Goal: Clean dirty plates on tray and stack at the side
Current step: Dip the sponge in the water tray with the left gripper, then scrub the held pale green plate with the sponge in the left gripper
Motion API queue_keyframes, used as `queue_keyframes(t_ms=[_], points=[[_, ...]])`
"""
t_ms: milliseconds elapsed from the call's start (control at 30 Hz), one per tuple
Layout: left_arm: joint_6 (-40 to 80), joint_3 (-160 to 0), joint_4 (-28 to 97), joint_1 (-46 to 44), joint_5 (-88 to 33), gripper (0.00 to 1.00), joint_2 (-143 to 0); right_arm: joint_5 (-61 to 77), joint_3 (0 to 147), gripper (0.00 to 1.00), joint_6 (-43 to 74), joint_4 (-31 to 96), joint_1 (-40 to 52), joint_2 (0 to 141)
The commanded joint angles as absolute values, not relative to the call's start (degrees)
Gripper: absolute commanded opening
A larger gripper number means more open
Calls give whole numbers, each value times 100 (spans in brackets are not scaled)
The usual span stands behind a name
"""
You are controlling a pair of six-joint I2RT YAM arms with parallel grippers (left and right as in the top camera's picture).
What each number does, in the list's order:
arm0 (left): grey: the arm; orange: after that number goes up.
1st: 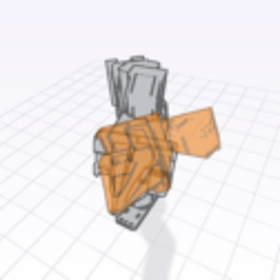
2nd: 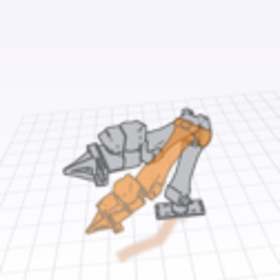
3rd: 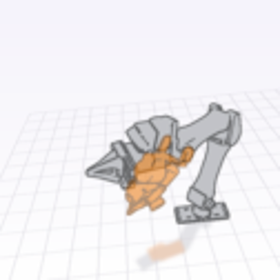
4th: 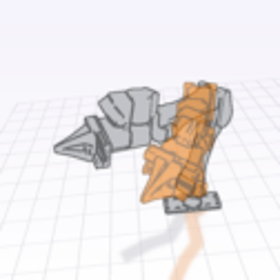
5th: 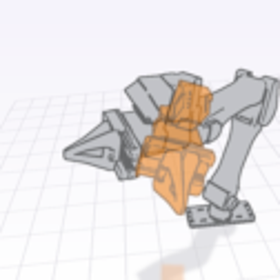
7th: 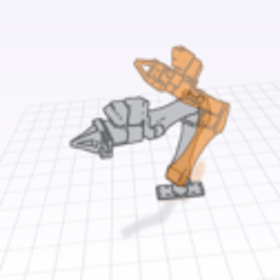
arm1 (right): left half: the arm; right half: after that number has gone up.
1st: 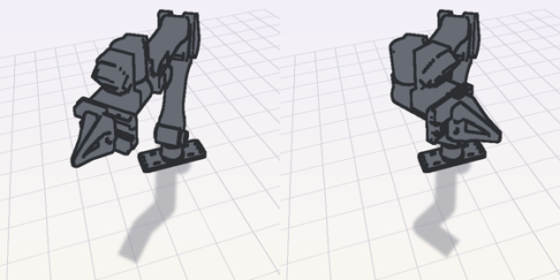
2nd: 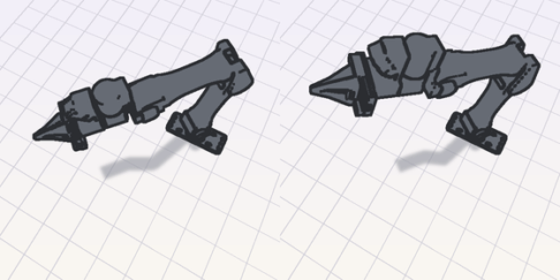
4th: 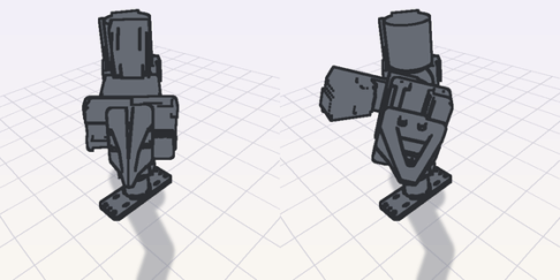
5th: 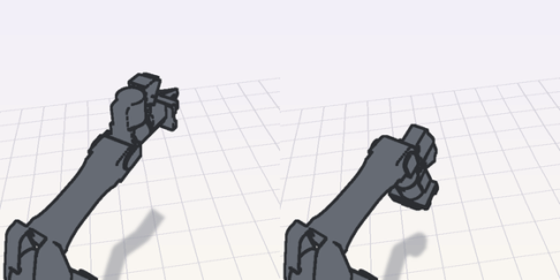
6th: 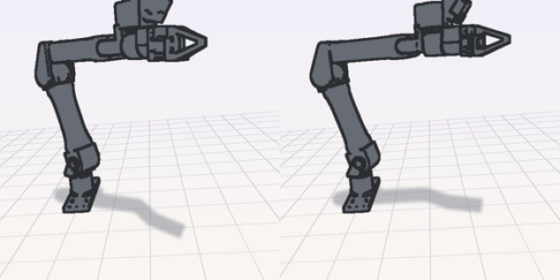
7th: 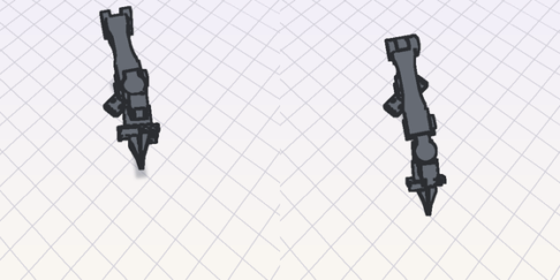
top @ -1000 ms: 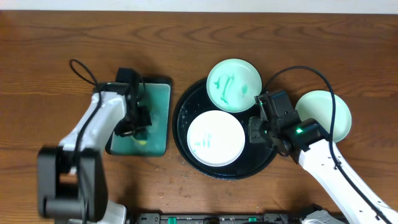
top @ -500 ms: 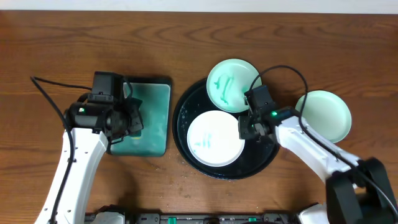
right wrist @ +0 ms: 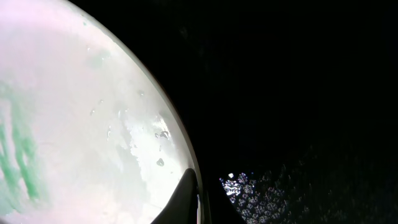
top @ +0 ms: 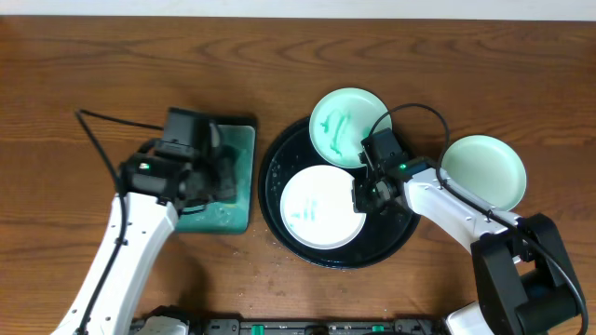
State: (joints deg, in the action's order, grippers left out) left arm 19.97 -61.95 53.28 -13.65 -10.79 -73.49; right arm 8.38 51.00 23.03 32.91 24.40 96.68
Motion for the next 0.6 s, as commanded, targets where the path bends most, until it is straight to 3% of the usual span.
queue_keyframes(t_ms=[0, 300, 467, 567], points=[[2589, -6095, 4928, -2078, -1157, 7, -7487, 779, 5087, 1, 2379, 3319, 2497, 9780], [3785, -5913, 3527, -3607, -1328, 7, -8925, 779, 5087, 1, 2377, 3426, 2497, 9780], [4042, -5913, 2554, -4014, -2300, 7, -9913, 779, 5087, 1, 2377, 3461, 2497, 9780], [4147, -5913, 2523, -4029, -2285, 7, -10311, 777, 5087, 1, 2375, 3494, 2497, 9780]])
